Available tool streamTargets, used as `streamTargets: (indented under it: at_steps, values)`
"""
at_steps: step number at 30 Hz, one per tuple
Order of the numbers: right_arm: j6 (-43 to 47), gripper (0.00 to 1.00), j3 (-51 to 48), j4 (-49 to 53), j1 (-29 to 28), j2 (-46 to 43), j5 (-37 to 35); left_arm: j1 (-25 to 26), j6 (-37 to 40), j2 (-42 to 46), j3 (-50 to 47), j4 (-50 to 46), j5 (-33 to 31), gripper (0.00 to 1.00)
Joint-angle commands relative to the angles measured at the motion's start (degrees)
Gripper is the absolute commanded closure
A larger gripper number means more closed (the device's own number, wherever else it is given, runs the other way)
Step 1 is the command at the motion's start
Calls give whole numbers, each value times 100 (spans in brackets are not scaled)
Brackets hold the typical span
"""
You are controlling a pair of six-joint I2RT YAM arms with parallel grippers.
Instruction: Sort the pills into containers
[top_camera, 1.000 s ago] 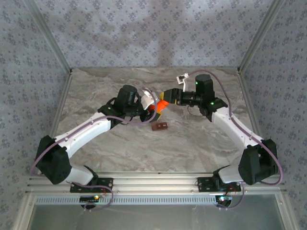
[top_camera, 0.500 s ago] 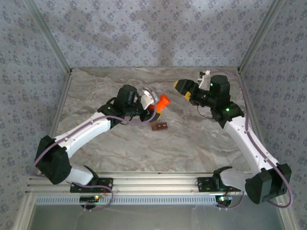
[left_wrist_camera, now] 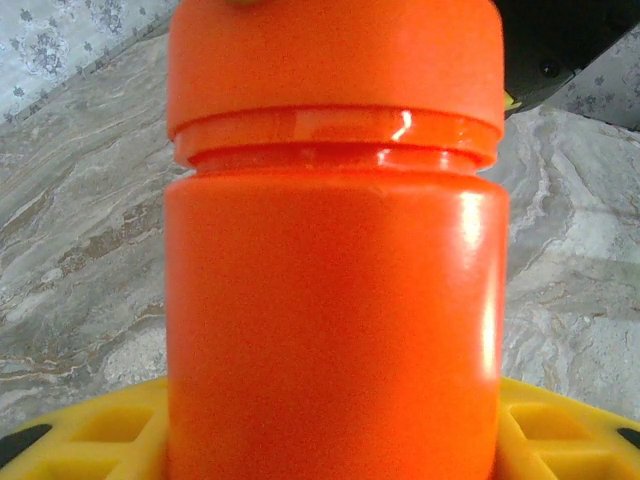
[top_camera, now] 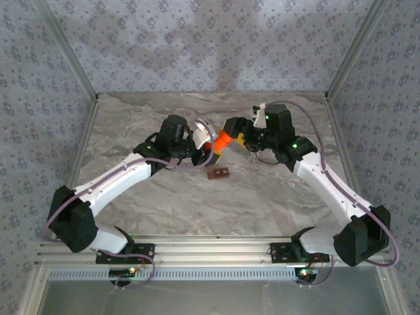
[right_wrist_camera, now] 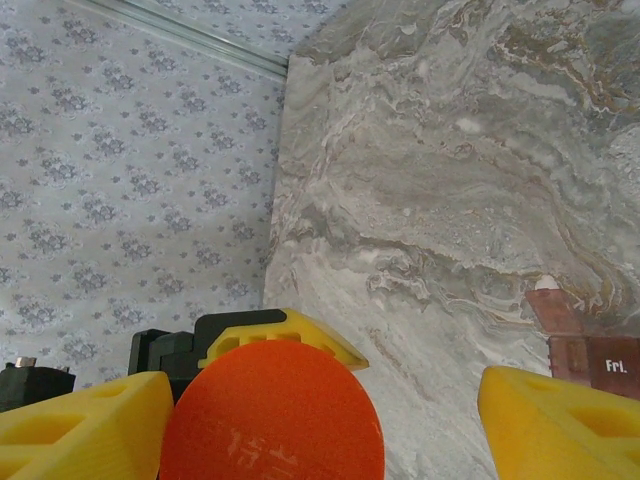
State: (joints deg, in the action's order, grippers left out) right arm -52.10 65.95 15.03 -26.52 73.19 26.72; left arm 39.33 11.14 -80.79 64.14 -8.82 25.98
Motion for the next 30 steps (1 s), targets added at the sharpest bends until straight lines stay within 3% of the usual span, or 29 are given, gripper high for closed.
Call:
streamTargets:
  at_steps: [1,7,14,17,22,30]
  values:
    - [-5,22,190,-6,-81,78,-18,-25,13,31,257,249,154,100]
    - [39,27,371,-21,-167,108,13,-27,38,25,266,236,153,100]
    - [145,47,392,17,-181,109,36,-24,38,11,266,249,146,100]
    - [193,47,399,1,-180,121,123,-23,38,12,261,248,145,100]
    - [278,37,443,74,-190,121,157,-25,43,11,287,240,148,100]
    - [317,44,462,67,-202,152,217,-25,36,-2,312,235,151,100]
